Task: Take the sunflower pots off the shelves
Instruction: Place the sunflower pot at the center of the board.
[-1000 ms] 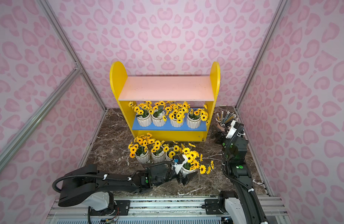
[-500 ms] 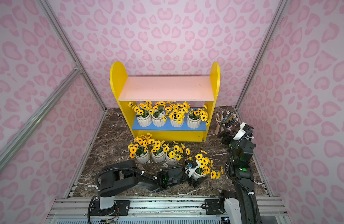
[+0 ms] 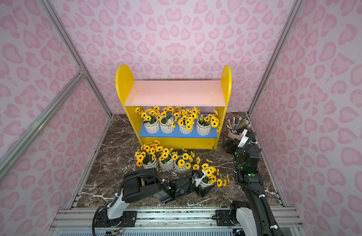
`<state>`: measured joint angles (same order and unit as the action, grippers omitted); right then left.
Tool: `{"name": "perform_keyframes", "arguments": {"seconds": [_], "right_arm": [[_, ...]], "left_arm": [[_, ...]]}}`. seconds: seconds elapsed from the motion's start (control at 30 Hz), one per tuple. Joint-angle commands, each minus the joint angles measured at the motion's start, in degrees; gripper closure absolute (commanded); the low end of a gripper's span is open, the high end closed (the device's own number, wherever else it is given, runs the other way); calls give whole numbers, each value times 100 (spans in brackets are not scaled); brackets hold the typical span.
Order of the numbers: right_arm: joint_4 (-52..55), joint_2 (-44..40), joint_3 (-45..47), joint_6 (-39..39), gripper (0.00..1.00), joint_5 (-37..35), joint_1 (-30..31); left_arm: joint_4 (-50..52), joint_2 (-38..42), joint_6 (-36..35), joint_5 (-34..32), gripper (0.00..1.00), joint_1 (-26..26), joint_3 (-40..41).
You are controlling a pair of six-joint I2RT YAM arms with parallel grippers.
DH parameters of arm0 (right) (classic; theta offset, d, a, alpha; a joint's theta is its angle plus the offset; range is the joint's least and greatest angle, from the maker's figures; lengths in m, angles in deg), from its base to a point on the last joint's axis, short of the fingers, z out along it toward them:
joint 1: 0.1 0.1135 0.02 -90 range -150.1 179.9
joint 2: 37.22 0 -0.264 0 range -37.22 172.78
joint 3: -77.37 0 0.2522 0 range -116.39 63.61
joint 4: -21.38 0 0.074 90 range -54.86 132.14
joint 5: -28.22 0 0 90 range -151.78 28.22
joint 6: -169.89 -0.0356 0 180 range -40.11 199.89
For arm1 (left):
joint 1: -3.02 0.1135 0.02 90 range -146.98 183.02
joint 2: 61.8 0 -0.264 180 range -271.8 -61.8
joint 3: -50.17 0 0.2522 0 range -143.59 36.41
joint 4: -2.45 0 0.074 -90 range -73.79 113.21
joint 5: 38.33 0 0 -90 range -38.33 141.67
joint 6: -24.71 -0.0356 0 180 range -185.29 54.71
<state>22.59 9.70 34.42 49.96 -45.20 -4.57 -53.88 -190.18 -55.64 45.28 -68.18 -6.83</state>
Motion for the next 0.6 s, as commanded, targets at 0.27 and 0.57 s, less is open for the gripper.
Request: {"name": "perform_keyframes", "arguments": {"seconds": [0.27,0.57], "right_arm": [[-214,243,-196,215,7,-203,506],[179,371,-425,327,4,-399,711]], "left_arm": [[-307,-209,38,-292,40,-12,206],[-9,-212,-63,-336,18,-81,124]]}}
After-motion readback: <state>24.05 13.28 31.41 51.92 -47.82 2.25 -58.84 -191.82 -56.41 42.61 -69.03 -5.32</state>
